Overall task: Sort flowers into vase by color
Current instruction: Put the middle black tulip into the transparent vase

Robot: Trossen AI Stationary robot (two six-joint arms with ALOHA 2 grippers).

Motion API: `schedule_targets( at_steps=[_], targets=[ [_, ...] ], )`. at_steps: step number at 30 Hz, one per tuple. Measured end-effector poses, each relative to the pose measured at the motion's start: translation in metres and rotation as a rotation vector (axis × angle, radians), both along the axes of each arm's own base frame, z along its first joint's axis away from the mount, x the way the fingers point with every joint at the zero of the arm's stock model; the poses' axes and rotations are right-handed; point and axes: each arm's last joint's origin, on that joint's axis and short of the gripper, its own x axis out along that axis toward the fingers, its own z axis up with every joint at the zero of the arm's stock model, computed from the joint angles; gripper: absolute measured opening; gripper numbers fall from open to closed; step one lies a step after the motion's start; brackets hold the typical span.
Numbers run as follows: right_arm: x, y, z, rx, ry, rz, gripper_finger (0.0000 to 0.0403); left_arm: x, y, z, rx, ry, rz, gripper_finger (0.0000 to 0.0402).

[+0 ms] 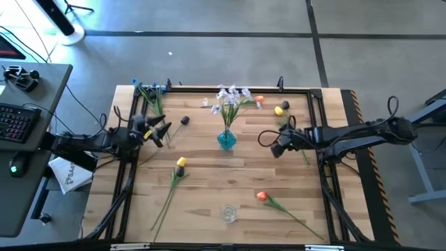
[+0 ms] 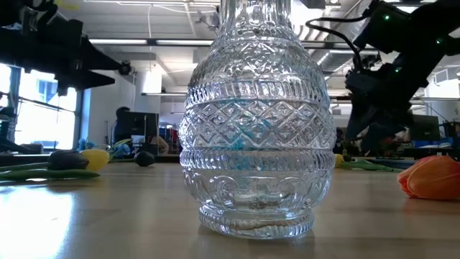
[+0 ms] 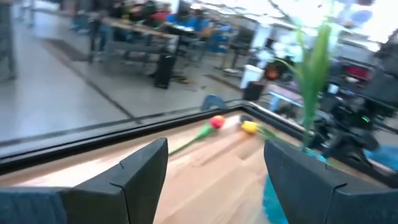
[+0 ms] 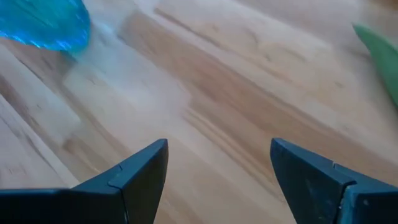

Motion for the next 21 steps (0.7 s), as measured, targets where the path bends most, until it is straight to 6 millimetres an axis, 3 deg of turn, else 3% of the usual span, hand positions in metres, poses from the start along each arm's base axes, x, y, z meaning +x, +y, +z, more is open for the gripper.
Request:
schedule_targets(
  at_steps=[12,21],
  targets=[
    [0.009,-0.001,0.005,-0.118,-0.115,0.013,0.0279,0.005,0.001,0.009,-0.183,0.095,0.117,0.0254],
    [0.014,-0.001,0.010,-0.135,-0.183,0.034,0.0279,0.021,-0.001,0.015,-0.364,0.335,0.201,0.0244]
  ],
)
